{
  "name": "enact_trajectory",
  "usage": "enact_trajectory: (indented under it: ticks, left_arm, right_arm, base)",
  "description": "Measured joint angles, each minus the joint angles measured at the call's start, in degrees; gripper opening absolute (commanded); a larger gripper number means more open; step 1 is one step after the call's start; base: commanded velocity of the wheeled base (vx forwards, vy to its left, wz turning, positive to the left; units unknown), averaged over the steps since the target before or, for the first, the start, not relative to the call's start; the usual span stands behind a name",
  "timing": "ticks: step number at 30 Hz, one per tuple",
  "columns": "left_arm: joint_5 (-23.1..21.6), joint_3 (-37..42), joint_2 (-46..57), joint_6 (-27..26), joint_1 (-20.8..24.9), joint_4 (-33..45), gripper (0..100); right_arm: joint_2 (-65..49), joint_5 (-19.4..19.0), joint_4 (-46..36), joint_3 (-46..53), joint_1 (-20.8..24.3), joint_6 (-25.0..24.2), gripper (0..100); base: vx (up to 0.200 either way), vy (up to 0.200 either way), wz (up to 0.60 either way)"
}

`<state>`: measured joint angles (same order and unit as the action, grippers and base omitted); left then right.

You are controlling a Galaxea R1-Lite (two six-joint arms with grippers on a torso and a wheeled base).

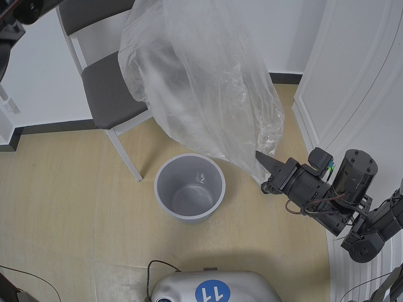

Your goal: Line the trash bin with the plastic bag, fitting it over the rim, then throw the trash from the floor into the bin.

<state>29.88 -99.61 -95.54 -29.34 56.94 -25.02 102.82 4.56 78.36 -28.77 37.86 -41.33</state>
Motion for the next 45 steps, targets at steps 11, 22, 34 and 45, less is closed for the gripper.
enact_trajectory:
  ticks: [11,22,34,45]
  left_arm:
    - [-0.02,0.09,-0.18,-0.02,-0.5,-0.41,0]
    - [-0.1,5.51,2.02,0.63,-4.91,0.22,0]
    - [-1.26,16.68,9.18,10.3,-13.98,1.07,0]
    - [-9.47,44.0,20.26,24.42,-23.34,0.35,0]
  right_arm:
    - [-1.16,0.11,-0.38,0.13,-0.09,0.28,0]
    - [-1.44,0.41,-0.79,0.09,-0.4,0.82,0]
    - [-1.57,3.93,-1.17,-0.5,-0.49,4.85,0]
    - [-1.72,7.62,-3.75,-1.51,1.68,6.38,0]
  base:
    - [0.0,0.0,0.0]
    - [0.0,0.0,0.0]
    - [0.0,0.0,0.0]
    - [0.0,0.0,0.0]
